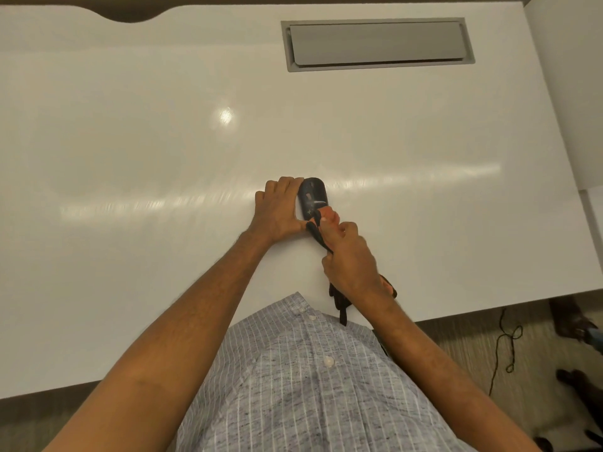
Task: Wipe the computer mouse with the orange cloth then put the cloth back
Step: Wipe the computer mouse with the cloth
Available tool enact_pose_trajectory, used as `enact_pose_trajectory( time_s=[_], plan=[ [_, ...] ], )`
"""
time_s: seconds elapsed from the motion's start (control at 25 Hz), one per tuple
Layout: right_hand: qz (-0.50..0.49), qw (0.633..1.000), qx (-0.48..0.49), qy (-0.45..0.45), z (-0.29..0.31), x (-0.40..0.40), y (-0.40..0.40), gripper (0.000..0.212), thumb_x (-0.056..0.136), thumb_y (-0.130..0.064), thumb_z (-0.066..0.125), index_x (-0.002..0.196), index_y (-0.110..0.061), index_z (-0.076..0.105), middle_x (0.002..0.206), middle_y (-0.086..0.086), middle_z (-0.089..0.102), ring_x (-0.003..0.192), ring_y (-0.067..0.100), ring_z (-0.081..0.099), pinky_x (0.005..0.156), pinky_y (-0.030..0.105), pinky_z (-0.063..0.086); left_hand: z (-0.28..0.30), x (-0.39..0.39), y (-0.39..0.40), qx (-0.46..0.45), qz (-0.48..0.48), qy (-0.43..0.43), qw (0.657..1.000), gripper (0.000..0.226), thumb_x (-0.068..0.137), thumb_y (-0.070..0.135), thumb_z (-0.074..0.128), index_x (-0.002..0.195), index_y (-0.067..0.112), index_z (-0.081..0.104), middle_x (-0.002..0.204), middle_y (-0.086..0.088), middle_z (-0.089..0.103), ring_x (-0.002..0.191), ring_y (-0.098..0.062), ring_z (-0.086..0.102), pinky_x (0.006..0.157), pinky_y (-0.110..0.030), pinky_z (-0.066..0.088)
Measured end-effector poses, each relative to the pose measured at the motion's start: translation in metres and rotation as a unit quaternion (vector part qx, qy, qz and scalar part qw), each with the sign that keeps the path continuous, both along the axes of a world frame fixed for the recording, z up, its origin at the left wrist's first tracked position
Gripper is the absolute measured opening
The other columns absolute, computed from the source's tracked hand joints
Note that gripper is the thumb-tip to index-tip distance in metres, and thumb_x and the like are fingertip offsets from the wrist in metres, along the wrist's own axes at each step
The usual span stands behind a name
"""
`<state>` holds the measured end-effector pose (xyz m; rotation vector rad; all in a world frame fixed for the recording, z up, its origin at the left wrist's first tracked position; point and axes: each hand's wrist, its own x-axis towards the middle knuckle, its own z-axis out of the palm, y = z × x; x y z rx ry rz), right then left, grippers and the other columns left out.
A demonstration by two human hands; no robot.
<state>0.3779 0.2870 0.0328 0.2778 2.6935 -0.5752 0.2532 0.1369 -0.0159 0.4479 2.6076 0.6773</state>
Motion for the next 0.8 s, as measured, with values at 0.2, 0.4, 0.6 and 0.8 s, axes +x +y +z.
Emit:
enact_pose_trajectory(
  time_s=[0.2,0.4,0.6,0.8],
  plan=[
    [-0.046,0.996,-0.068,0.026,0.0,0.001,0.004,0.072,0.094,-0.008,0.061,0.158,-0.028,0.034,0.132,0.014,0.046,0.097,0.029,0.061,0.078,0.034,0.056,-0.001,-0.001,0.0,-0.008,-0.006,0.002,1.0,0.104,0.07,0.07,0.077,0.153,0.023,0.038,0.15,-0.004,0.047,0.133,-0.032,0.043,0.104,-0.049,0.038],
    [-0.08,0.989,-0.108,0.063,0.007,-0.034,0.006,0.071,0.094,-0.011,0.063,0.157,-0.029,0.035,0.134,0.015,0.045,0.096,0.029,0.064,0.081,0.033,0.057,0.003,-0.001,0.001,-0.009,-0.01,-0.002,1.0,0.108,0.067,0.074,0.079,0.153,0.023,0.038,0.152,-0.004,0.046,0.134,-0.03,0.042,0.105,-0.048,0.037],
    [-0.018,0.999,-0.021,0.016,0.011,-0.106,0.009,0.065,0.092,-0.014,0.056,0.152,-0.033,0.041,0.133,0.014,0.043,0.106,0.034,0.057,0.088,0.042,0.057,0.005,-0.002,0.001,-0.019,-0.011,0.001,1.0,0.104,0.068,0.072,0.08,0.149,0.02,0.041,0.15,-0.005,0.047,0.133,-0.03,0.043,0.104,-0.048,0.038],
    [0.023,0.999,-0.003,-0.047,0.014,-0.133,0.008,0.062,0.094,-0.014,0.055,0.152,-0.03,0.041,0.136,0.014,0.04,0.118,0.036,0.049,0.095,0.046,0.054,0.004,-0.003,0.002,-0.024,-0.012,-0.002,1.0,0.102,0.068,0.072,0.08,0.147,0.019,0.043,0.148,-0.004,0.048,0.132,-0.03,0.044,0.105,-0.048,0.037]
  ],
)
